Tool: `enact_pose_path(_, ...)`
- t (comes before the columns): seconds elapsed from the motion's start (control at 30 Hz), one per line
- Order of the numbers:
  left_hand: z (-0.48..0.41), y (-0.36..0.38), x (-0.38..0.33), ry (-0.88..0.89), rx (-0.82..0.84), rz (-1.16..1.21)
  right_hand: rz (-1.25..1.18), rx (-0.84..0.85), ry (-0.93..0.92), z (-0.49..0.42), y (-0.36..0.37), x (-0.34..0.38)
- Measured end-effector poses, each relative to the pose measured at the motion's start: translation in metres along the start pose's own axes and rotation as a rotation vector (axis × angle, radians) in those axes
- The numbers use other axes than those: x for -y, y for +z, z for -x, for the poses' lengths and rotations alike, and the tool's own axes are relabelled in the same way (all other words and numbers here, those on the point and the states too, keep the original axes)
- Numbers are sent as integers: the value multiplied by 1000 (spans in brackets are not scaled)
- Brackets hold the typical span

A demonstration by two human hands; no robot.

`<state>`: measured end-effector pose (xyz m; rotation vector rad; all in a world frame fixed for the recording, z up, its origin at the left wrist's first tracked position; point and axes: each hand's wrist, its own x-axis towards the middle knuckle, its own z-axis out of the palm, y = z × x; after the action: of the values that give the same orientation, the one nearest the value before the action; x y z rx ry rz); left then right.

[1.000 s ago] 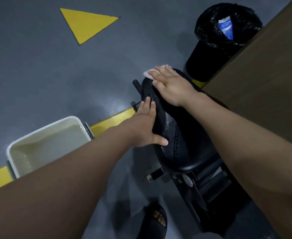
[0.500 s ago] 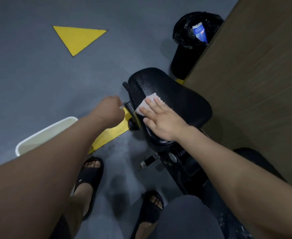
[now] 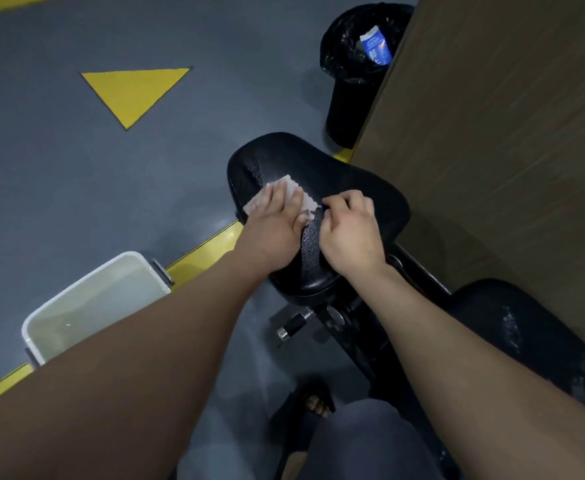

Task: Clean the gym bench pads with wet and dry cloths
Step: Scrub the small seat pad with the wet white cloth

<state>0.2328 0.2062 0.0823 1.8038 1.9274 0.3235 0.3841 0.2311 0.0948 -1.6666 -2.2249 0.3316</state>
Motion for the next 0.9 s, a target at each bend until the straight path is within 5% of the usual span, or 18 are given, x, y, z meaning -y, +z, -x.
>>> enact_pose_path(0.27, -27, -6, 13, -51, -29, 82, 84, -194, 111, -10, 23, 1)
enact_pose_path(0.67, 79, 20, -1, -66, -26, 320, 85, -186, 112, -5, 20, 1)
enact_pose_path(0.9, 26, 8, 16, -196, -63, 341, 94, -235, 115, -7, 28, -1)
